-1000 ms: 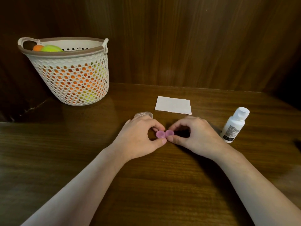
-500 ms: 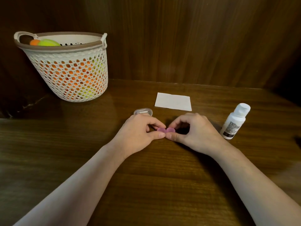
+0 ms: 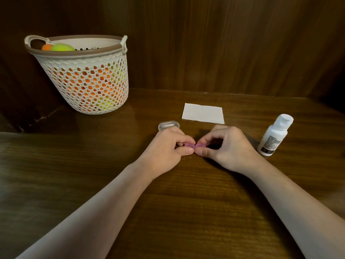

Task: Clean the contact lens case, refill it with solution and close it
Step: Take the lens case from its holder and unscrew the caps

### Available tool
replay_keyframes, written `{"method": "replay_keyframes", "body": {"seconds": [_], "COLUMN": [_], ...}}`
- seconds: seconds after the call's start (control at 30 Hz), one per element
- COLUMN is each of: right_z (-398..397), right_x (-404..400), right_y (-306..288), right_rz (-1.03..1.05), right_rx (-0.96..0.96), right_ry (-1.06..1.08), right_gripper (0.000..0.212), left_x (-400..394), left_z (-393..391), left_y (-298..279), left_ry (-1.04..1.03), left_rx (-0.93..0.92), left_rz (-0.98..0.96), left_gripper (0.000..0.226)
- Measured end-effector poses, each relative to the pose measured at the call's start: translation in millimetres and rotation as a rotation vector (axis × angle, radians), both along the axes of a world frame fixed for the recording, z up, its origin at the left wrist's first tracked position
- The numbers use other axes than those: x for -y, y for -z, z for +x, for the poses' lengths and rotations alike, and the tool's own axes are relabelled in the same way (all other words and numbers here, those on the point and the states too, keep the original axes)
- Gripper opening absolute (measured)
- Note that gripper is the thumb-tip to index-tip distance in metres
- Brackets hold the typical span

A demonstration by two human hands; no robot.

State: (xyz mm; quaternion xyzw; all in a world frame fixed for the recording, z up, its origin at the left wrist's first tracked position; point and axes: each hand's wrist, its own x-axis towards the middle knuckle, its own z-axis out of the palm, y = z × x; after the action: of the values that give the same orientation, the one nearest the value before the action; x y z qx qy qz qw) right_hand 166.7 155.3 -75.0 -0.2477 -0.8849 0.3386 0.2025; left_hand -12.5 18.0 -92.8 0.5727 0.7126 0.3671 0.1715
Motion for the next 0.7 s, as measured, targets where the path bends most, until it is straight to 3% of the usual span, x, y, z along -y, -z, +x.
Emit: {"method": "replay_keyframes", "body": {"seconds": [0.47,0.57,0.7], "right_z": [2.8,4.9,5.6], "right_x": [4.1,3.9,5.9], "right_y": [-0.6,-1.0,0.6], "right_rz": [0.005,0.021,0.016], "right_rx": [0.024,0.051,0.028], "right_ry": [-0.024,-0.039,-0.024], "right_gripper": [0.017,0.024,0.049], "left_x": [1.4,2.2,3.9], "left_z": [0.5,-0.1,-2.0], "left_y": [-1.4,-2.3,-3.6], "left_ry": [-0.006,-0.017,-0.018], "left_rx": [0.028,0.034,0.037], "left_rz": [0.009,0.021,0.018], "left_gripper": [0.029,0.030,0.028]}}
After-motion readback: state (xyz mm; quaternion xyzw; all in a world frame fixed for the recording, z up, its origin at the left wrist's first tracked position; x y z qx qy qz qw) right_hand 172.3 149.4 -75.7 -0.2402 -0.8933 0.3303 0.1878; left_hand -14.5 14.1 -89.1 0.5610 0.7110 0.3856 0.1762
